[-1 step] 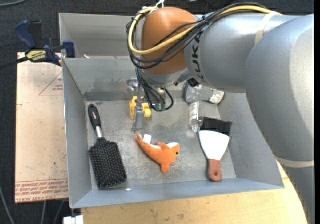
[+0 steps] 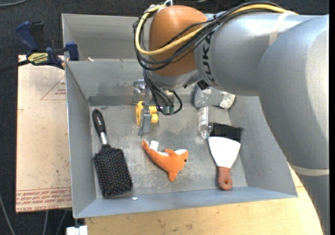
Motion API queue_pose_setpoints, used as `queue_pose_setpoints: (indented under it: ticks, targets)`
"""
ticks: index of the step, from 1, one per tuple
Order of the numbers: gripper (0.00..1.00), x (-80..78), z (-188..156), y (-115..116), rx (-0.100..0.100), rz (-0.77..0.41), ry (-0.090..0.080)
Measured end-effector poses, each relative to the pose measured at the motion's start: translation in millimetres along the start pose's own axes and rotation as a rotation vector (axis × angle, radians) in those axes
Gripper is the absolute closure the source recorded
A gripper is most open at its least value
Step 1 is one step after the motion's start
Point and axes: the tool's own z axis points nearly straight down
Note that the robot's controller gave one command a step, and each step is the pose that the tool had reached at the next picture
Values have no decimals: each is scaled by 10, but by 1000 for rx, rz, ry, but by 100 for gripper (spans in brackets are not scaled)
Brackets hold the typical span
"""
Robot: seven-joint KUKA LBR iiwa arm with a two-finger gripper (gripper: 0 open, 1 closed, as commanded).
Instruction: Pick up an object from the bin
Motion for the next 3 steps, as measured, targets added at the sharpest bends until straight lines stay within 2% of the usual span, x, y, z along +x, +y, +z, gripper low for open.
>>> queue_pose_setpoints:
  ticks: [1, 2, 3]
  targets:
    - [0, 160, 334, -228, -2, -61, -5]
    - [0, 451, 741, -343, -2, -34, -5]
    - [0, 496, 859, -624, -3, -85, -2]
